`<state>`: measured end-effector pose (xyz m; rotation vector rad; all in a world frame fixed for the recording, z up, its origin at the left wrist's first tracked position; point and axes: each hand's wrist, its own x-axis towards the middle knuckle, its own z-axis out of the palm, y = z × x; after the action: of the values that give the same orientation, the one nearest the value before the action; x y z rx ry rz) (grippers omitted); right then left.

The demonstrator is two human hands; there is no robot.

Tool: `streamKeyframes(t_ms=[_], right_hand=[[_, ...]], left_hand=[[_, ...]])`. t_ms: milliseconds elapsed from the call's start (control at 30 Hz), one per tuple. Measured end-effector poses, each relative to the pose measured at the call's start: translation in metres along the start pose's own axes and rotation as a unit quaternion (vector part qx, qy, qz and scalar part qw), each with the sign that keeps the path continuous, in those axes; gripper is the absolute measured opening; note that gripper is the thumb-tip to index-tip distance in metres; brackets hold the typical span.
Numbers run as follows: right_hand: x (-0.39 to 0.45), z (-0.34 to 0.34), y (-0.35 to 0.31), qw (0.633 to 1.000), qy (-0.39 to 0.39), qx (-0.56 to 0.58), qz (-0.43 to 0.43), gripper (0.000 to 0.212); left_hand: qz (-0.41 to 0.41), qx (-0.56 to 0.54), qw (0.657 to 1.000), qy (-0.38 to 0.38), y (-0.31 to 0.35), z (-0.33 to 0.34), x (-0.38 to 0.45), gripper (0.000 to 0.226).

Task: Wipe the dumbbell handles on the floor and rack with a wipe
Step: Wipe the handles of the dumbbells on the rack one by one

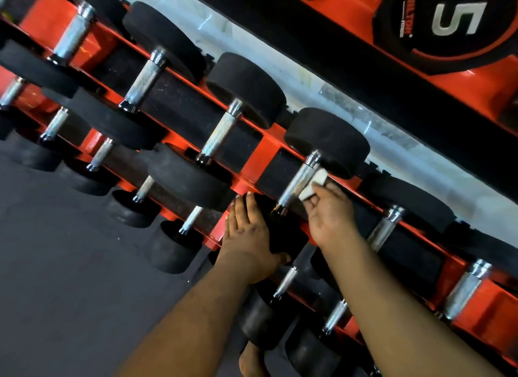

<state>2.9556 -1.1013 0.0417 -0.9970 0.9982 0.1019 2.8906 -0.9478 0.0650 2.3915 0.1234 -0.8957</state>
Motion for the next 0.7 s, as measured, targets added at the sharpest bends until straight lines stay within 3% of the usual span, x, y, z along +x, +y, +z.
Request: streamKeyframes(t_ms=[67,233,267,333,367,400,433,533,567,600,633,700], right_hand=[[0.004,0.01,-0.006,1.0,-0.007,0.0,-0.017,0.019],[-0.012,-0.017,0.01,0.987,-0.038,-0.154,0.03,0.013],[-0.017,-0.023,0.009,0.986,-0.046,-0.162,0.011,0.013],[-0.019,-0.03,-0.001,0.959,-0.076,-0.23,-0.148,0.023],[-0.014,-0.029,-0.007,0.905,-0.093,-0.31,-0.276,0.03],[-0.004,-0.029,-0.011,0.819,-0.121,-0.396,-0.398,0.037],[0.007,-0.028,-0.013,0.71,-0.161,-0.481,-0.489,0.042],[0.036,-0.035,0.002,0.368,-0.265,-0.673,-0.585,0.05],[0.04,-0.038,0.003,0.281,-0.311,-0.697,-0.582,0.052],[0.04,-0.04,-0.001,0.22,-0.357,-0.697,-0.583,0.053],[0.039,-0.039,-0.009,0.188,-0.384,-0.695,-0.578,0.055],[0.042,-0.036,-0.029,0.176,-0.355,-0.722,-0.568,0.057]], left_hand=[[-0.001,0.002,1.0,0.001,0.001,-0.001,-0.001,0.148],[0.0,0.0,1.0,-0.002,0.0,-0.001,-0.001,0.146],[0.001,-0.001,1.0,-0.002,0.0,-0.001,-0.001,0.146],[0.0,-0.002,1.0,-0.001,-0.001,0.0,-0.001,0.146],[0.001,-0.003,1.0,-0.002,0.0,-0.001,-0.001,0.146],[0.002,-0.004,1.0,-0.004,0.001,-0.002,-0.001,0.146],[0.002,-0.006,1.0,-0.005,0.001,-0.003,-0.002,0.145],[0.002,-0.003,1.0,-0.002,0.004,-0.004,-0.005,0.144],[0.001,-0.003,1.0,-0.002,0.003,-0.004,-0.004,0.144],[0.0,-0.004,1.0,0.0,0.003,-0.003,-0.003,0.145],[-0.002,-0.004,1.0,0.001,0.002,-0.003,-0.002,0.145],[-0.002,-0.001,1.0,-0.002,0.002,-0.002,0.0,0.145]])
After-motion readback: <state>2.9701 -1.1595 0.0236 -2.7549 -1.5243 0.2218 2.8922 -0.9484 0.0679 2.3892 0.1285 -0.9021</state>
